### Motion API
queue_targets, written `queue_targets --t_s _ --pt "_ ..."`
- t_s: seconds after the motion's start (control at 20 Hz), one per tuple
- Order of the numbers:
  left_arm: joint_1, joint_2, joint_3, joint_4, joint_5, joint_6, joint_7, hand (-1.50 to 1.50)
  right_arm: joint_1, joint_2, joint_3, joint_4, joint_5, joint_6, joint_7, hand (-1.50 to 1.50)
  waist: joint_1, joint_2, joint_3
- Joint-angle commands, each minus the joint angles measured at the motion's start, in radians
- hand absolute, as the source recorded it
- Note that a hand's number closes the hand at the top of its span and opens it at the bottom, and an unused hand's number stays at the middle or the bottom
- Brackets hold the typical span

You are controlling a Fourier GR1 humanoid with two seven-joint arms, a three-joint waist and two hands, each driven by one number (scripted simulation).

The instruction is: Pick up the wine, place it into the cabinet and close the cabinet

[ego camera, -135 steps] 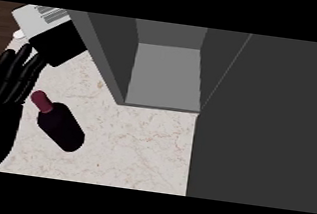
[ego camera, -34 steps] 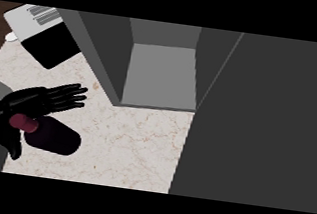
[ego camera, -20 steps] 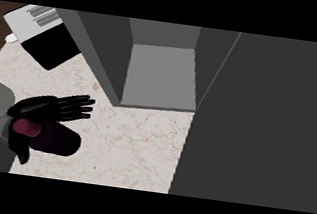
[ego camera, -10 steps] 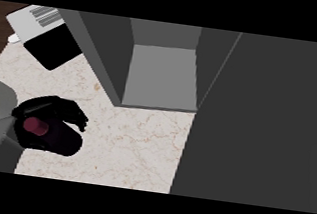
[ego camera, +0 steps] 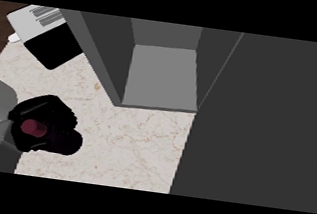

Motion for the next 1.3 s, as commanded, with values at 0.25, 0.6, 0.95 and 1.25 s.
queue_targets --t_s 0.25,0.6,0.95,1.25 --pt "0.167 -0.086 0.282 -0.279 -0.1 0.444 -0.225 1.5 0.021 -0.009 -0.016 -0.046 0.015 -0.034 0.007 -1.5 0.09 -0.022 -0.002" --pt "0.357 -0.227 0.009 -0.368 -0.275 0.692 -0.619 1.5 0.096 -0.052 0.045 -0.12 0.047 -0.031 -0.017 -1.5 0.023 -0.008 -0.001" --pt "0.432 -0.228 -0.269 -0.424 -0.217 0.908 -0.664 1.5 0.079 -0.094 -0.027 -0.191 -0.002 -0.038 0.032 -1.5 0.03 -0.005 0.0" --pt "0.467 -0.228 -0.44 -0.551 -0.162 1.035 -0.578 1.5 0.148 -0.109 0.056 -0.198 0.069 -0.071 -0.016 -1.5 0.024 -0.008 0.001"
